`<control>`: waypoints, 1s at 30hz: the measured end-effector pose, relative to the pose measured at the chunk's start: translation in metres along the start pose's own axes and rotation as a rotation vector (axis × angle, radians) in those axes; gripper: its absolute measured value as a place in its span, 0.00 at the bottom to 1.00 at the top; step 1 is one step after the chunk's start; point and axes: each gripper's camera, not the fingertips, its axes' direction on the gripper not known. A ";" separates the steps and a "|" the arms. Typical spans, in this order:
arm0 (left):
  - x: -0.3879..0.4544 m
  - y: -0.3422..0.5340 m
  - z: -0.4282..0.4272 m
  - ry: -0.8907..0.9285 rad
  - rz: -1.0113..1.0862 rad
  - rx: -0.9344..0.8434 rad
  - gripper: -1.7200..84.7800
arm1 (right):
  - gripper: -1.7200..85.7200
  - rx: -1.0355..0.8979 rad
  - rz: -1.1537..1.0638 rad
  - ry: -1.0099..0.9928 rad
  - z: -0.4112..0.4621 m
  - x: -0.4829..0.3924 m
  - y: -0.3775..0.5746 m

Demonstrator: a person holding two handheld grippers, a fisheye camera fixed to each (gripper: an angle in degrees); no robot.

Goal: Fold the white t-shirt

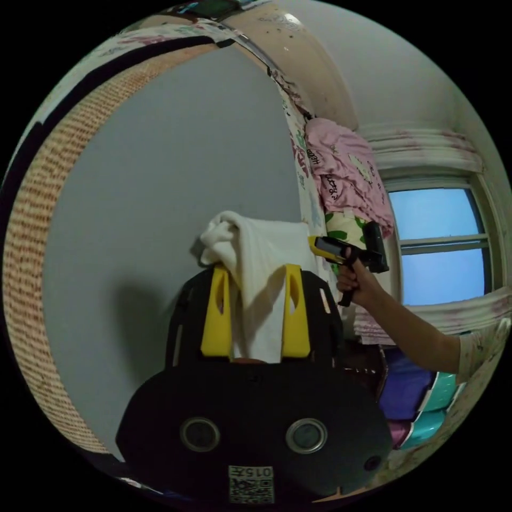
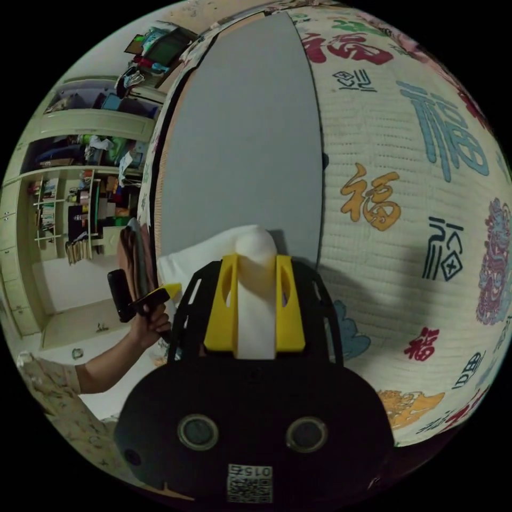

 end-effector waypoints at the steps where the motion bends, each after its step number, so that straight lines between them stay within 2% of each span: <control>1: -0.007 0.008 0.008 0.013 -0.019 -0.015 0.14 | 0.14 -0.009 -0.004 0.001 0.008 0.005 -0.003; 6: -0.020 0.061 0.021 0.015 -0.093 0.014 0.11 | 0.13 -0.036 -0.060 0.048 0.074 0.045 -0.019; 10: -0.005 0.126 0.020 -0.111 -0.112 0.061 0.11 | 0.13 -0.105 -0.123 0.082 0.126 0.065 -0.026; 14: -0.002 0.199 0.013 -0.163 -0.168 0.089 0.11 | 0.13 -0.193 -0.248 0.122 0.200 0.079 -0.022; 19: -0.021 0.316 -0.005 -0.143 -0.273 0.144 0.11 | 0.13 -0.227 -0.370 0.165 0.289 0.091 -0.004; 30: -0.053 0.490 -0.043 -0.066 -0.360 0.214 0.11 | 0.12 -0.319 -0.494 0.285 0.484 0.134 0.035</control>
